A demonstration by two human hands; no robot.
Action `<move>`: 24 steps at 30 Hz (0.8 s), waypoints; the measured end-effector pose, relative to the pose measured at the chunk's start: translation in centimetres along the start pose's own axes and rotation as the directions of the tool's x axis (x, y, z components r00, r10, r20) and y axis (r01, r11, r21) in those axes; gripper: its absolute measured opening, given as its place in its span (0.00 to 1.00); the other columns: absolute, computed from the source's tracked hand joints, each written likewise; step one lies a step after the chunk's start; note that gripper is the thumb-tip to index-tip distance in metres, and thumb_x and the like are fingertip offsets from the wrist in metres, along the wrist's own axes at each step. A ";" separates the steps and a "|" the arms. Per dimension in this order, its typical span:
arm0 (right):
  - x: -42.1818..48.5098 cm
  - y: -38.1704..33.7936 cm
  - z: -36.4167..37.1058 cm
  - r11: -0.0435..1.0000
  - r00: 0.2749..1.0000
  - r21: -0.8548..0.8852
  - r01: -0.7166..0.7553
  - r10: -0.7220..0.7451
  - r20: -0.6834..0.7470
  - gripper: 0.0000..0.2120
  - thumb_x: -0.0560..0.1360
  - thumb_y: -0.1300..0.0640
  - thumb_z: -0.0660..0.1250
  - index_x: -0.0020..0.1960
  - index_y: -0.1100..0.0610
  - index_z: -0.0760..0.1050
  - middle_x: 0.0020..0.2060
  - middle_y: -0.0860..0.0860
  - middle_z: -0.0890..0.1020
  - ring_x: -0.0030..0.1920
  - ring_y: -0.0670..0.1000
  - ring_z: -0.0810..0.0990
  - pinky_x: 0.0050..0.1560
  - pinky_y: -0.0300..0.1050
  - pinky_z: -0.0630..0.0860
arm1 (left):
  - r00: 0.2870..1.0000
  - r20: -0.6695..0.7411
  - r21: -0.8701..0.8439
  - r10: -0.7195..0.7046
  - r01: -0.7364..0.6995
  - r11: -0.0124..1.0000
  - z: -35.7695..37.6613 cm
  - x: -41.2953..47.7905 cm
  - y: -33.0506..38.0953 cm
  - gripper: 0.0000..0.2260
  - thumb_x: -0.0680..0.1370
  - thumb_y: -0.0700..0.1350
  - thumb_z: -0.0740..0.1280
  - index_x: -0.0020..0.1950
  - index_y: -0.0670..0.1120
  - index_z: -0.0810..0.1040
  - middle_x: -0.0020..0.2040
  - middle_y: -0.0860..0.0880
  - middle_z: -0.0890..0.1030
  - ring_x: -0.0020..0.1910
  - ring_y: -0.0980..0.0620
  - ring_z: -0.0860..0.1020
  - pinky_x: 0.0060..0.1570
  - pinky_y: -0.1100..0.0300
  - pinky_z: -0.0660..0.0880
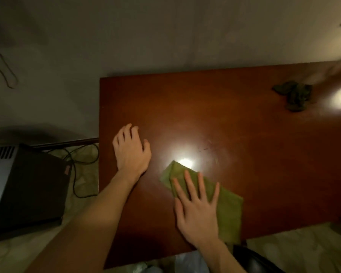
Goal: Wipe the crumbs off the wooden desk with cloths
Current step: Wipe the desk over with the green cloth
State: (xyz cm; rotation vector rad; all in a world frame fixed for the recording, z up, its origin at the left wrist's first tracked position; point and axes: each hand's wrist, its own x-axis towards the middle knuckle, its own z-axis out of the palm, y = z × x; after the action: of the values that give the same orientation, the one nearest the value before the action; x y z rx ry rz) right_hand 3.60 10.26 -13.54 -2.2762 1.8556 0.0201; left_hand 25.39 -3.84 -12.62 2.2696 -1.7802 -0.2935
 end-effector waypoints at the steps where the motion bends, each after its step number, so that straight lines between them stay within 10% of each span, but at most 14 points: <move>1: 1.6 -1.1 -0.1 1.000 0.999 0.015 0.028 -0.028 -0.016 0.28 0.84 0.39 0.54 0.83 0.37 0.54 0.84 0.47 0.57 0.84 0.59 0.47 0.75 0.79 0.47 | 1.000 -0.015 -0.025 -0.021 0.021 0.999 0.3 0.8 0.7 0.22 0.83 0.50 0.60 0.76 0.44 0.69 0.78 0.42 0.68 0.78 0.42 0.64 0.77 0.43 0.60; 16: 36.0 0.3 -4.4 0.984 0.984 0.022 0.178 -0.178 0.025 0.28 0.83 0.38 0.42 0.83 0.36 0.53 0.85 0.45 0.52 0.84 0.58 0.42 0.74 0.79 0.38 | 0.998 -0.026 0.044 -0.056 0.057 0.997 1.3 5.5 1.0 0.25 0.86 0.55 0.55 0.84 0.52 0.60 0.85 0.50 0.59 0.84 0.52 0.53 0.81 0.47 0.53; 24: 39.5 2.0 -4.9 0.987 0.987 0.024 0.158 -0.159 0.024 0.28 0.84 0.38 0.40 0.83 0.37 0.53 0.85 0.46 0.51 0.84 0.58 0.41 0.74 0.79 0.38 | 0.998 -0.030 0.043 -0.057 0.058 0.997 1.4 5.8 1.0 0.26 0.86 0.55 0.56 0.84 0.53 0.60 0.85 0.51 0.57 0.84 0.53 0.51 0.82 0.47 0.52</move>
State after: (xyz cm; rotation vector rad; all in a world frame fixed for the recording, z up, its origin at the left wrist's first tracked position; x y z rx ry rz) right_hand 9.40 -29.12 -14.56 -2.3896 1.6484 0.0058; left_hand 25.41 -9.77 -13.68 2.3465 -1.7260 -0.2338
